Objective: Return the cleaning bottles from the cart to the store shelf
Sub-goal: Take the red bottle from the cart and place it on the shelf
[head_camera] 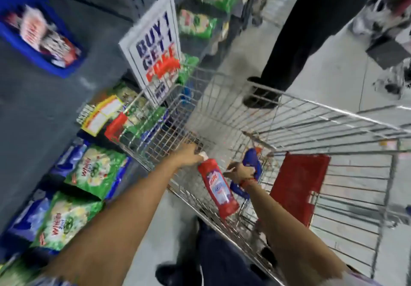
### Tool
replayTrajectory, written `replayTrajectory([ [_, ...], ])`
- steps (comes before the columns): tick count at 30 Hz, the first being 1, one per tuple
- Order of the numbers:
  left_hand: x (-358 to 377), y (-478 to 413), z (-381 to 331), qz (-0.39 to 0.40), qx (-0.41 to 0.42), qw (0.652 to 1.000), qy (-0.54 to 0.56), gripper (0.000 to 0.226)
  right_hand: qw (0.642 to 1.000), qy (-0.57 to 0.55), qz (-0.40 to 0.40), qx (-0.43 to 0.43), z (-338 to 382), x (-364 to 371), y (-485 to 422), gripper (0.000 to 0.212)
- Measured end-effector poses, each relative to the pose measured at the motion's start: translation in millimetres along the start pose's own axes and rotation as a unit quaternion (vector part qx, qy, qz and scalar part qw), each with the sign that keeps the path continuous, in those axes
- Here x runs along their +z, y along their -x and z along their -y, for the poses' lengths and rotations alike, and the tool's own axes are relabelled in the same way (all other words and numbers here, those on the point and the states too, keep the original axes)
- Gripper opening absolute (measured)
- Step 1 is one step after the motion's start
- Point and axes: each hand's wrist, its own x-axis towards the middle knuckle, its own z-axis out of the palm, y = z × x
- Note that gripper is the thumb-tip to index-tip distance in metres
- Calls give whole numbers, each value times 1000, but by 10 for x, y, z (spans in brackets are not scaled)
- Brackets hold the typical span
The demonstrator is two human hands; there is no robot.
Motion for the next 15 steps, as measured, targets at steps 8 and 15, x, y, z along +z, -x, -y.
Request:
replayTrajectory([
  [8, 590, -852, -65, -3, -139, 962, 235, 25, 995, 71, 72, 15, -530, 595, -312, 58],
  [15, 1029, -1148, 190, 10, -191, 892, 409, 20, 988, 117, 40, -90, -393, 611, -736, 55],
])
